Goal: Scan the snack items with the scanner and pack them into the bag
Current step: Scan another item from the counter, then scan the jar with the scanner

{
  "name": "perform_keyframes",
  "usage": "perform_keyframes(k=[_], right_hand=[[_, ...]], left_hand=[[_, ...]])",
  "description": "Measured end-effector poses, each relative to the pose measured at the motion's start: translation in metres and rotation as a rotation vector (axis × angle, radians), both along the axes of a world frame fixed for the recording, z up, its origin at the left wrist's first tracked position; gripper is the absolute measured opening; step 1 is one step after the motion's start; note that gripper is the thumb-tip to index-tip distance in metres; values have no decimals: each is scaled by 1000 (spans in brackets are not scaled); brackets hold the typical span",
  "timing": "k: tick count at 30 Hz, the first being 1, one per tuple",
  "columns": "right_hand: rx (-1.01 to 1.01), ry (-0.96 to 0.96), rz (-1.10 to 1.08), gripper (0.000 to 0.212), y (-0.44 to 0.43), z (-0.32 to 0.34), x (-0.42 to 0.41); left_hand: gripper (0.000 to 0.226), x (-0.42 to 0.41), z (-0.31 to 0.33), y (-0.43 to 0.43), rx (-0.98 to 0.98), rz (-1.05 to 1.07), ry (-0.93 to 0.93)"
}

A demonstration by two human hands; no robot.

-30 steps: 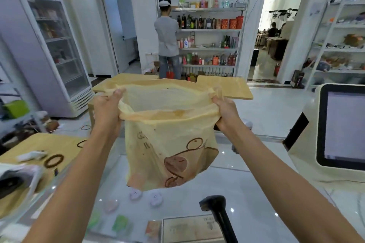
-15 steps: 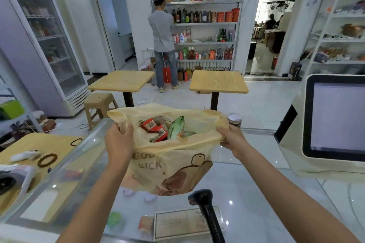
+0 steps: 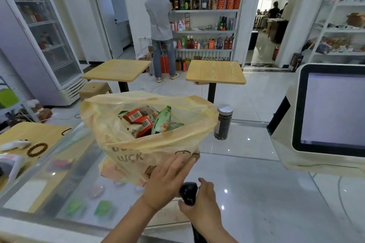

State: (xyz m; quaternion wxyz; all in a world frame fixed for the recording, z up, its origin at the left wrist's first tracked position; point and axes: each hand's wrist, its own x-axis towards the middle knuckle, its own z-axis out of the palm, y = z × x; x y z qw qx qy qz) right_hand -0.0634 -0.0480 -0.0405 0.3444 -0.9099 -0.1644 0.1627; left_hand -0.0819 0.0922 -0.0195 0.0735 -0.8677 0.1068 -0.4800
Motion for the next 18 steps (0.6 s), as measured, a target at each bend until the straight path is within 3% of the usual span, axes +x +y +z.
perform_keyframes(k=[3, 6, 11, 13, 15, 18], right_hand=[[-82, -2, 16, 83, -1, 1, 7], [-99, 28, -54, 77, -18, 6, 26], [-34, -7, -225, 39, -68, 14, 81], [-32, -33, -251, 39, -83, 15, 103], [-47, -44, -265, 43, -92, 16, 119], [-82, -52, -271, 49, -95, 14, 127]], left_hand=[[30, 13, -20, -1, 76, -17, 100], [29, 22, -22, -9, 170, -64, 78], [31, 57, -26, -29, 232, -205, 208], [57, 79, -23, -41, 78, -124, 378], [87, 102, -8, -56, -167, 116, 547], [93, 148, 8, -71, -462, 169, 585]])
